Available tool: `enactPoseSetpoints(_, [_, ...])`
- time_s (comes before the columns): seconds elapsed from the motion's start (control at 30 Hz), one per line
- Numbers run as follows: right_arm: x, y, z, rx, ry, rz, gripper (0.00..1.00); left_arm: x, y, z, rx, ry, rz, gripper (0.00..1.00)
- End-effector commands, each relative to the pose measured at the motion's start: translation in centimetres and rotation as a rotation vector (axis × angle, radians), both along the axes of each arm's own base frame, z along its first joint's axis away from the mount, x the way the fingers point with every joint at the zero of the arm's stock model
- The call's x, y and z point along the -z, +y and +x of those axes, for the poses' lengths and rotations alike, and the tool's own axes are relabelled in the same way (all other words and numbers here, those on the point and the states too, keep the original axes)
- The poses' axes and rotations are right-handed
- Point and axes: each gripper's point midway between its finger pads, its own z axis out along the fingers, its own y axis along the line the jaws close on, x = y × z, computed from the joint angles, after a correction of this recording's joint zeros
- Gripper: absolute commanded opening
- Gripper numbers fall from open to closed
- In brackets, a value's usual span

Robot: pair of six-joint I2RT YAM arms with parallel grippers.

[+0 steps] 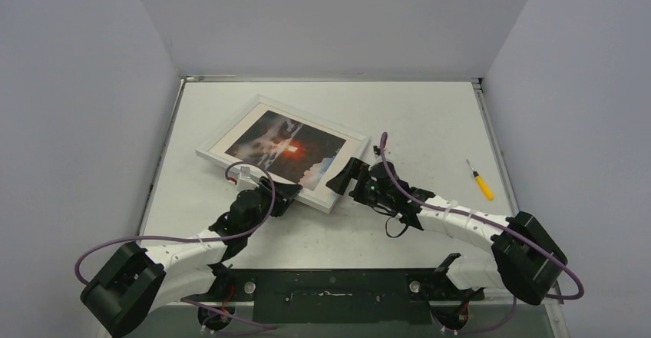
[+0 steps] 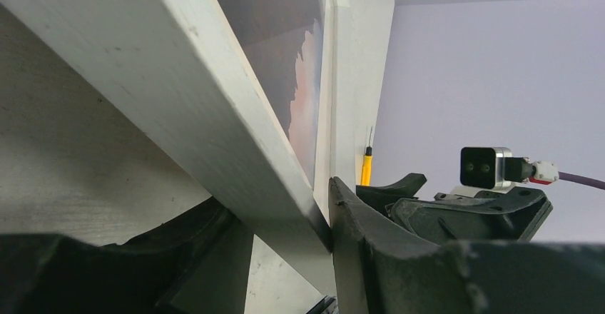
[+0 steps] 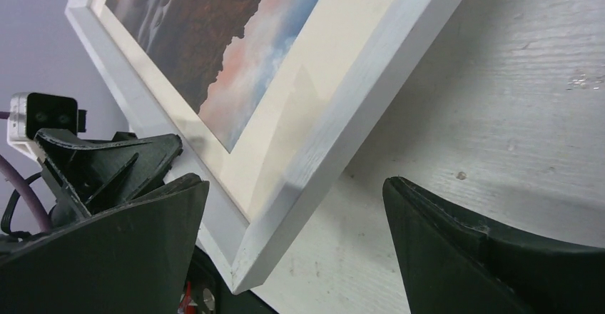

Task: Take the photo out of the frame
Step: Turn over the photo frame at the center of the board.

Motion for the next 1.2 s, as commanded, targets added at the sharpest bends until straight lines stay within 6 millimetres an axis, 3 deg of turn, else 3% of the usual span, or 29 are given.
enactPoseSetpoints(0.0, [-2.4, 2.7, 0.9, -0.024, -0.048, 0.211, 1.0, -5.3, -1.1, 1.3, 0.015, -0.153, -0.043, 0.37])
enactPoseSetpoints(0.1, [-2.2, 3.4, 1.0, -0.027, -0.034, 0.247, 0.94, -5.5, -1.4, 1.1, 0.032, -0.15, -0.054, 0.37])
enactPoseSetpoints(0.57, [-1.5, 4.3, 0.8, 0.032, 0.074, 0.436, 0.97, -7.0, -2.2, 0.9, 0.06, -0.192, -0.101, 0.37])
enactPoseSetpoints(0.73, [-2.0, 3.7, 0.8, 0.058, 0.058, 0.466, 0.81, -7.3, -2.5, 1.0, 0.075, -0.203, -0.084, 0.38])
enactPoseSetpoints(0.8, [-2.2, 3.6, 0.9, 0.063, 0.052, 0.462, 0.7, -7.1, -2.4, 1.0, 0.075, -0.202, -0.077, 0.39])
enactPoseSetpoints(0.87, [-2.5, 3.6, 1.0, 0.066, 0.051, 0.469, 0.66, -7.1, -2.4, 1.1, 0.072, -0.204, -0.076, 0.39])
enactPoseSetpoints(0.93, [-2.8, 3.8, 1.1, 0.063, 0.053, 0.482, 0.66, -7.3, -2.5, 1.1, 0.075, -0.213, -0.083, 0.4])
enactPoseSetpoints(1.07, [-3.3, 4.3, 1.1, 0.065, 0.084, 0.526, 0.77, -8.4, -2.9, 1.2, 0.081, -0.243, -0.125, 0.4])
enactPoseSetpoints(1.17, [-3.3, 4.0, 1.2, 0.114, 0.123, 0.579, 0.78, -9.6, -3.3, 1.3, 0.088, -0.267, -0.161, 0.4])
